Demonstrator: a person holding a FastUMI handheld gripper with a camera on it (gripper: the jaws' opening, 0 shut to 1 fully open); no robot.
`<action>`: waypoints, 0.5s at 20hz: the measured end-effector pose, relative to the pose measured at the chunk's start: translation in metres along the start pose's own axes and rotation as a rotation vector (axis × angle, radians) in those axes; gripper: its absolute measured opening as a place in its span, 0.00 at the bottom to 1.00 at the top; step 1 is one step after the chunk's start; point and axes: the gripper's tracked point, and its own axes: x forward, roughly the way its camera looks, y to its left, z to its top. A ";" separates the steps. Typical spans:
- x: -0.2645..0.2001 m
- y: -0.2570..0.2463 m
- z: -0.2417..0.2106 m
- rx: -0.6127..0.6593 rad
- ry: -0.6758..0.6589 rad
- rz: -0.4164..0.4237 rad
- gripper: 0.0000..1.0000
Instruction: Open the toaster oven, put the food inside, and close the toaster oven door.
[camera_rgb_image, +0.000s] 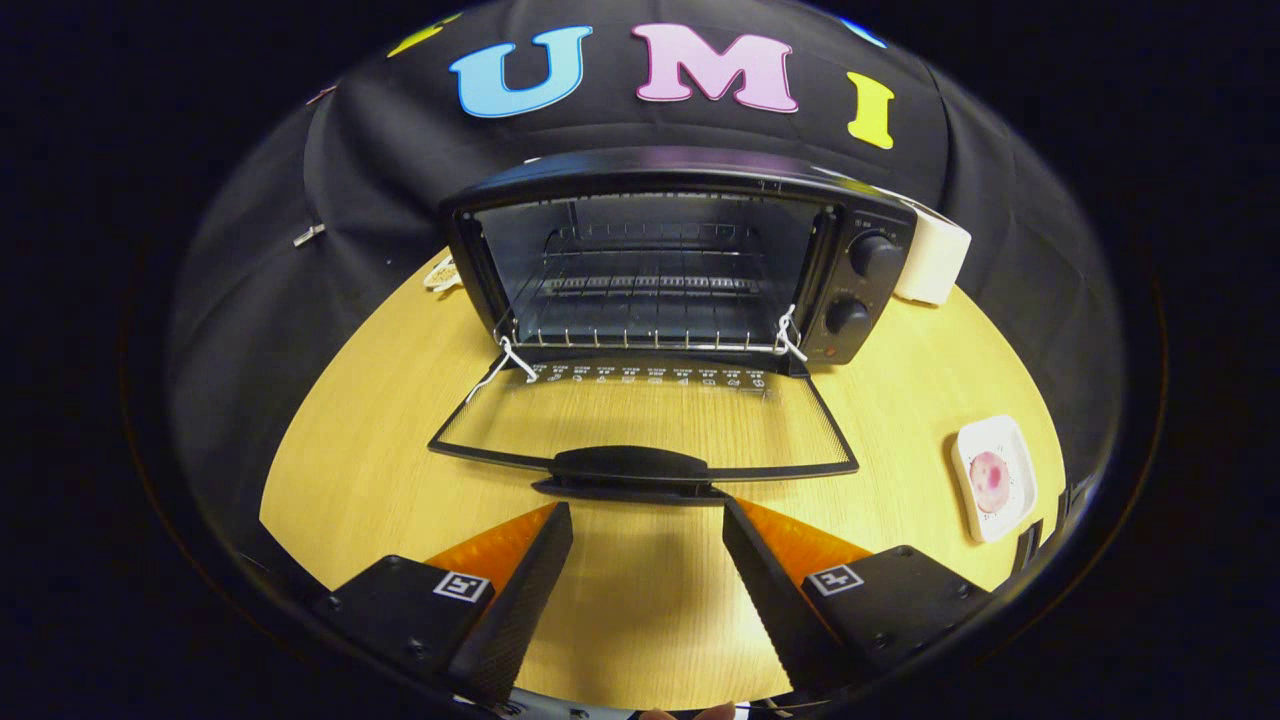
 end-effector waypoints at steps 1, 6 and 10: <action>-0.002 -0.001 -0.002 0.000 0.003 0.002 0.99; -0.014 -0.013 0.000 0.000 -0.003 0.022 0.99; -0.033 -0.038 0.013 -0.029 -0.042 0.052 0.99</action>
